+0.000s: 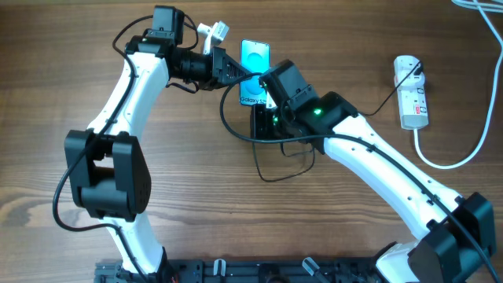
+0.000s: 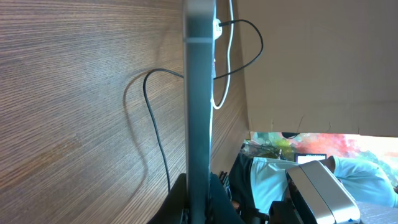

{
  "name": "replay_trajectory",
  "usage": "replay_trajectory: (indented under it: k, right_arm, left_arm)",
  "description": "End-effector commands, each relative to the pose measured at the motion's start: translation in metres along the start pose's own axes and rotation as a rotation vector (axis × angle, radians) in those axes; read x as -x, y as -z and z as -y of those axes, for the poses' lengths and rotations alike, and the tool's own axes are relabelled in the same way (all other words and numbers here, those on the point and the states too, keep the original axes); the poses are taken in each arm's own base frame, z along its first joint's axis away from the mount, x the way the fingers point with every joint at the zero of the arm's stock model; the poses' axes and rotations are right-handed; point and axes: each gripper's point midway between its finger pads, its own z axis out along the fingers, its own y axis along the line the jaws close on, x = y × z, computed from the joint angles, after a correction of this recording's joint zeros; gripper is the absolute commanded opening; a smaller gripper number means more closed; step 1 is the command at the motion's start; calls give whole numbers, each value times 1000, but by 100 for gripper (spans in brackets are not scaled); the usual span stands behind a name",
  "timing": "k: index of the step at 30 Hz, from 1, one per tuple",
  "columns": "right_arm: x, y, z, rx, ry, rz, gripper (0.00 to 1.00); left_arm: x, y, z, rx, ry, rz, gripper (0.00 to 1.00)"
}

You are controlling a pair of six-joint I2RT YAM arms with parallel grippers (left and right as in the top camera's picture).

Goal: Plug charger to phone and switch on socket
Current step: 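Align the USB-C plug under the phone and push it up into the port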

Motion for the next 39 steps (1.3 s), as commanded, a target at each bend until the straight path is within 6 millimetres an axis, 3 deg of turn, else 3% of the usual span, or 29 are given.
replay_trajectory:
  k: [1, 26, 39]
  right_arm:
    - [10, 8, -7, 15, 24, 35, 4]
    - [19, 9, -3, -8, 2, 79, 4]
    - [14, 9, 0, -18, -2, 59, 5]
  left_arm:
    - [1, 10, 22, -48, -37, 17, 4]
    - [-1, 11, 26, -71, -29, 8, 4]
    - [-1, 11, 28, -80, -32, 8, 4]
